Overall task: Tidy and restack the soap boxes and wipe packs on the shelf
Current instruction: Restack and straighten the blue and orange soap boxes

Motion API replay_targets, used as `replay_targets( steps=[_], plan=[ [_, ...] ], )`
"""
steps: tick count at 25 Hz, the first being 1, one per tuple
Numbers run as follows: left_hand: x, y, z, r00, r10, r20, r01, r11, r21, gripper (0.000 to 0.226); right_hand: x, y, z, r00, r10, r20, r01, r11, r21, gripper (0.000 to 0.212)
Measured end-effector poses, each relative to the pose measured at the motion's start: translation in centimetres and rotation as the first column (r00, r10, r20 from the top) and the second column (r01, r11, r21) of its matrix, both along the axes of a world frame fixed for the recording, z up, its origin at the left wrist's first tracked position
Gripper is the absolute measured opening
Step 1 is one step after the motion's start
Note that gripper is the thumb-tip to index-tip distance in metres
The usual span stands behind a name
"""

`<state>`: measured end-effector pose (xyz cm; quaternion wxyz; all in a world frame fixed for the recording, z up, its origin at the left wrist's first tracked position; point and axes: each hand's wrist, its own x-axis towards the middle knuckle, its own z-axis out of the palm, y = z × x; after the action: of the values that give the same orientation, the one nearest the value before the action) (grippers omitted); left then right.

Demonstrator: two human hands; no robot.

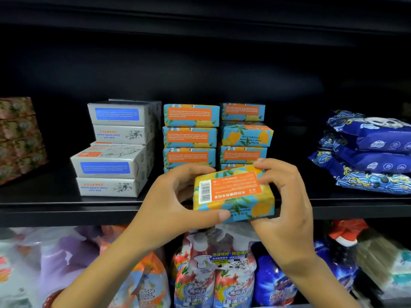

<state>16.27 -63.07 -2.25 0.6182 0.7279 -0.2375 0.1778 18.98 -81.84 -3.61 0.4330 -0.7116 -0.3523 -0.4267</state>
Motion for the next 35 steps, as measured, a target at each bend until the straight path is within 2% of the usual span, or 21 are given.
replay_targets(
  steps=[2, 5, 8, 10, 14, 16, 18, 21, 23, 26, 28, 32, 35],
  plan=[
    [-0.1, 0.1, -0.2, 0.994, 0.064, 0.088, -0.069, 0.996, 0.052, 0.064, 0.2, -0.5, 0.1, 0.979, 0.047, -0.199, -0.049, 0.999, -0.006, 0.068],
    [-0.2, 0.2, -0.2, 0.946, 0.192, 0.262, -0.234, 0.963, 0.137, 0.065, 0.4, -1.2, 0.4, 0.828, 0.207, -0.52, -0.247, 0.969, -0.007, 0.094],
    [0.1, 0.0, -0.3, 0.835, 0.196, 0.513, -0.378, 0.883, 0.278, 0.061, 0.6, -1.3, 0.5, 0.714, 0.366, -0.597, -0.32, 0.929, 0.188, 0.093],
    [0.2, -0.2, -0.5, 0.824, 0.176, 0.538, -0.388, 0.868, 0.31, 0.059, 0.6, -1.3, 1.0, 0.702, 0.402, -0.588, -0.329, 0.915, 0.234, 0.075],
    [-0.1, -0.2, -1.0, 0.877, 0.206, 0.435, -0.342, 0.902, 0.263, 0.055, -0.1, -1.0, 1.3, 0.833, 0.296, -0.467, -0.257, 0.955, 0.146, 0.051],
    [-0.3, -0.2, -0.7, 0.951, 0.182, 0.249, -0.212, 0.972, 0.103, 0.049, -0.4, -0.8, 1.1, 0.907, 0.231, -0.352, -0.205, 0.972, 0.111, 0.049],
    [-0.4, -0.1, -0.4, 0.986, 0.131, 0.099, -0.128, 0.991, -0.038, 0.048, -0.6, -0.5, 0.9, 0.948, 0.197, -0.25, -0.181, 0.98, 0.084, 0.046],
    [-0.4, 0.1, 0.1, 0.996, 0.079, -0.028, -0.081, 0.994, -0.074, 0.054, -0.6, 0.0, 0.4, 0.976, 0.194, -0.104, -0.189, 0.981, 0.05, 0.044],
    [-0.5, 0.1, 0.2, 0.995, 0.064, -0.072, -0.069, 0.995, -0.069, 0.061, -0.5, 0.3, 0.1, 0.974, 0.214, -0.071, -0.21, 0.976, 0.05, 0.047],
    [-0.8, 0.2, 0.2, 0.99, 0.113, -0.079, -0.116, 0.993, -0.026, 0.069, -0.4, 0.5, -0.4, 0.967, 0.219, -0.128, -0.213, 0.975, 0.054, 0.049],
    [-1.2, 0.5, 0.1, 0.987, 0.159, -0.038, -0.158, 0.987, 0.014, 0.065, -0.2, 0.5, -0.7, 0.972, 0.178, -0.154, -0.179, 0.984, 0.007, 0.046],
    [-1.8, 1.6, -0.1, 0.953, 0.295, 0.074, -0.3, 0.952, 0.065, 0.051, 0.5, -0.6, -1.4, 0.978, -0.012, -0.209, -0.022, 0.987, -0.159, 0.048],
    [-1.7, 2.2, -0.4, 0.92, 0.377, 0.103, -0.388, 0.914, 0.12, 0.048, 0.6, -0.9, -2.1, 0.952, -0.183, -0.245, 0.101, 0.945, -0.312, 0.05]
  ],
)
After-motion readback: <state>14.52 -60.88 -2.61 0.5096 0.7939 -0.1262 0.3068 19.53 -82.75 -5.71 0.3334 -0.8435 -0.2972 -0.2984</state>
